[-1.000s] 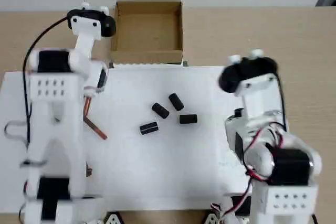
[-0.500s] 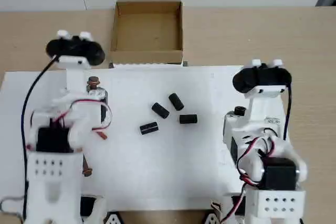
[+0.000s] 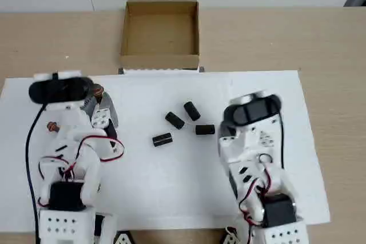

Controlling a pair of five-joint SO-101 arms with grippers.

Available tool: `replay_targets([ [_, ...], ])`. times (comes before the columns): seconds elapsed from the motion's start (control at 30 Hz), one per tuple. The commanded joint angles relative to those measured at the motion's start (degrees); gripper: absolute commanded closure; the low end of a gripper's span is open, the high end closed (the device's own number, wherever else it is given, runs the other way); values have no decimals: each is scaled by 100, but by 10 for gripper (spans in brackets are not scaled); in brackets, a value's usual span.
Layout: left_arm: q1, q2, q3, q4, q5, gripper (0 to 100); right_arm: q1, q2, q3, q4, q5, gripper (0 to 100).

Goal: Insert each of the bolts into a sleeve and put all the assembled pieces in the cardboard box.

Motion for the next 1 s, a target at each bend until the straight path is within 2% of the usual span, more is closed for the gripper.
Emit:
replay_targets([
  [0.0,237,-686,321,-369,141,995,-453,-602,316,-312,-44,995],
  [0.2,1204,-2013,1024,-378,1152,995,-1077,-1349,747,-259,-44,995],
  [0.37,2004,-2857,1552,-404,1574,995,-1297,-1481,914,-259,-18,995],
  [0.53,2119,-2743,1543,-633,1934,995,-1692,-1481,932,-277,0,995],
  [0.67,2154,-2769,1543,-985,1960,995,-1938,-1473,967,-259,44,995],
  [0.8,2189,-2769,1543,-1169,2031,995,-2070,-1481,1099,-295,545,995],
  [0.97,2505,-2769,1552,-1160,2215,995,-2158,-1481,1108,-470,809,995],
])
